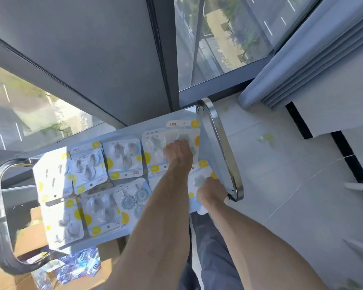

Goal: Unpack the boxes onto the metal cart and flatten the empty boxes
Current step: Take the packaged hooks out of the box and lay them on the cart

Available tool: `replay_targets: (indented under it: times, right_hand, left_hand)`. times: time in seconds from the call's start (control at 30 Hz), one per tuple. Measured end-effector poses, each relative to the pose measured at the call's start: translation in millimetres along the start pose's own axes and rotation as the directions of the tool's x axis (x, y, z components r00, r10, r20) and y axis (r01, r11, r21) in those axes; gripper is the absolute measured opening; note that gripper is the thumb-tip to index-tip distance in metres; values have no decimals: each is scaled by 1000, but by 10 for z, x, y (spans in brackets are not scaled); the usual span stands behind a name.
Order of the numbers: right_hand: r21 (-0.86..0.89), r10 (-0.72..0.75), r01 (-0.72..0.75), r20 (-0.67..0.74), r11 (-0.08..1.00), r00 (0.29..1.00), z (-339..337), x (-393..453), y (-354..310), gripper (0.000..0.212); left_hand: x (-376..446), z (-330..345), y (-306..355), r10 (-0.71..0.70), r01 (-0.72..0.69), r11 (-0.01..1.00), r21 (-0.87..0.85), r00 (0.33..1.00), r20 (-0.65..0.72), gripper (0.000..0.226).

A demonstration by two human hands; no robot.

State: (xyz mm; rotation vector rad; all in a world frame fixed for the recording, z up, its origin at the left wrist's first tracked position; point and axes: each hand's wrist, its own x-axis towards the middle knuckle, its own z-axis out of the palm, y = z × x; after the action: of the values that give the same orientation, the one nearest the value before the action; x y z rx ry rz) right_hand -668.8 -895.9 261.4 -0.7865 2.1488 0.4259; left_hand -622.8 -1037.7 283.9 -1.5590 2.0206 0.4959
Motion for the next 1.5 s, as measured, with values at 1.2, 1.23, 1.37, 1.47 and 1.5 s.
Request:
replay_targets:
  times: [1.2, 1.23, 1.37, 1.47, 1.5]
  right_hand:
    - [-93, -442, 433, -182, 897, 878, 1403, -2312, -1557, 37]
    - [-89, -467, 459, -185, 884, 865, 1636, -2529, -1623, 35]
    - [-101, -531, 521, -184, 847, 827, 2532, -3341, -1796, 36]
    - [-143, -541, 523, -176, 841, 822, 3057, -3813, -1914, 37]
    - [-154, -539, 518, -171, 841, 825, 3212, -3970, -1969, 38]
  left_hand:
    - [-2709, 1412, -3256, -695, 596, 656, -463, 716, -63, 58]
    - [-2903, 1538, -3459, -703, 603, 641, -475, 709, -49, 55]
    - [-3690, 2002, -4176, -737, 582, 513, -631, 676, 24, 41]
    - [-4342, 2373, -4691, -747, 627, 458, -631, 656, 110, 44]
    - [-4562, 2528, -4882, -758, 660, 428, -617, 634, 151, 46]
